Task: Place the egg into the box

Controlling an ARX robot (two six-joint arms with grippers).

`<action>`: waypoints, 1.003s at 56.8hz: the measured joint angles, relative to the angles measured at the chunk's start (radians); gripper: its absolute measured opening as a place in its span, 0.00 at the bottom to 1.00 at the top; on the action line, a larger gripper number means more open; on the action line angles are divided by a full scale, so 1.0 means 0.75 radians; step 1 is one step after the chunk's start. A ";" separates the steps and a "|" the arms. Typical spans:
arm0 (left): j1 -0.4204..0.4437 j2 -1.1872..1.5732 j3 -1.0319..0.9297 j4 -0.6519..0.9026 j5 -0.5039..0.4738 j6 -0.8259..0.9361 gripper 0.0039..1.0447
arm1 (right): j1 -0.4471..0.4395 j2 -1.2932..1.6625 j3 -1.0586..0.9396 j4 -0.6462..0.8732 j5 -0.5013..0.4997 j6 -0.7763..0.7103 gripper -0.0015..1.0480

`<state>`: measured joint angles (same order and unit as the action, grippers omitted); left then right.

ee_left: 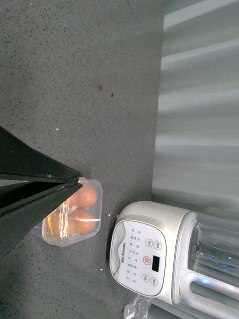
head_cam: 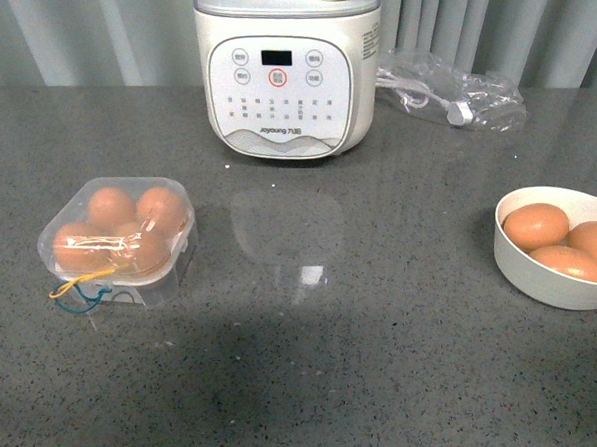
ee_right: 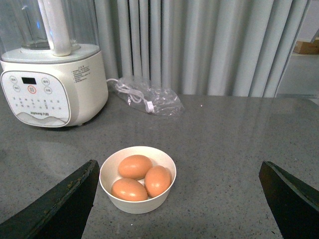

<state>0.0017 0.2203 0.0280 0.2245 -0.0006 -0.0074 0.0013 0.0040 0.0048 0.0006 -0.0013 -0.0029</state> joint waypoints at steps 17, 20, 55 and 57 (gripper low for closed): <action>0.000 -0.230 0.000 -0.276 0.001 0.000 0.03 | 0.000 0.000 0.000 0.000 0.000 0.000 0.93; 0.000 -0.276 0.000 -0.291 0.000 0.000 0.03 | 0.000 0.000 0.000 -0.001 0.000 0.000 0.93; 0.000 -0.289 0.000 -0.299 0.000 0.000 0.82 | 0.000 0.000 0.000 -0.001 -0.001 0.000 0.93; 0.000 -0.289 0.000 -0.299 0.000 0.000 0.91 | 0.000 0.000 0.000 -0.001 -0.001 0.000 0.93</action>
<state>0.0017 0.0036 0.0280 0.0006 -0.0006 -0.0074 0.0013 0.0040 0.0048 0.0002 -0.0017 -0.0029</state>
